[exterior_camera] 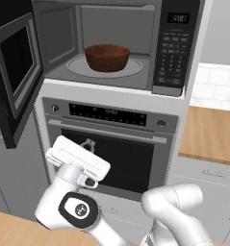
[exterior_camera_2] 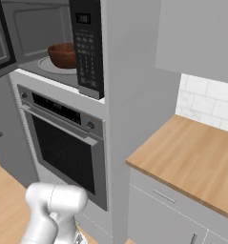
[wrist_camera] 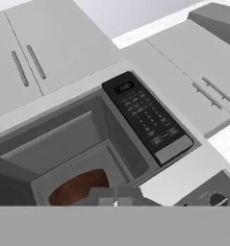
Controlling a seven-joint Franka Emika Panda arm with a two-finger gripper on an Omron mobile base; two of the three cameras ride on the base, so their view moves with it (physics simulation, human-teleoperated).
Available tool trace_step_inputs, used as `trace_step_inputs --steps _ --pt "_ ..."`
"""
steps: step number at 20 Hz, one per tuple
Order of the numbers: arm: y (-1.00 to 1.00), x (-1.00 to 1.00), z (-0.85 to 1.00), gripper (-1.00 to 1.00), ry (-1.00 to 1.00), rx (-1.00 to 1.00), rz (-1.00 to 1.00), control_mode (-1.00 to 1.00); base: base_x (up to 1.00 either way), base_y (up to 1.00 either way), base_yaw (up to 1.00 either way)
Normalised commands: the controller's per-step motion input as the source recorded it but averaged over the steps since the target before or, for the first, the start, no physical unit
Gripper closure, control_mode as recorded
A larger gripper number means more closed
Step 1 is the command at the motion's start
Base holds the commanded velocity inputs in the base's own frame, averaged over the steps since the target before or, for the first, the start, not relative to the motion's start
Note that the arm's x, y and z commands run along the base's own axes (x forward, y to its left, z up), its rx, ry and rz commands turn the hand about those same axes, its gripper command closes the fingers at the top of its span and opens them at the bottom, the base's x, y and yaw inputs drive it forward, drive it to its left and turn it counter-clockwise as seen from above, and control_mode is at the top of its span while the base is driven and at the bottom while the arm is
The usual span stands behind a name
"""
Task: Open the microwave, place the bowl with waffle inside the microwave, then close the microwave door and turn it on.
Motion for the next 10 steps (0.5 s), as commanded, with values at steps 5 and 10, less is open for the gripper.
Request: trace_step_inputs --steps 5,10 --pt "0.83 0.17 -0.27 1.0 -0.01 -0.18 0.0 -1.0 0.0 0.0 0.0" --pt "0.97 0.28 -0.41 1.0 0.0 -0.23 0.0 -1.0 0.0 0.0 0.0"
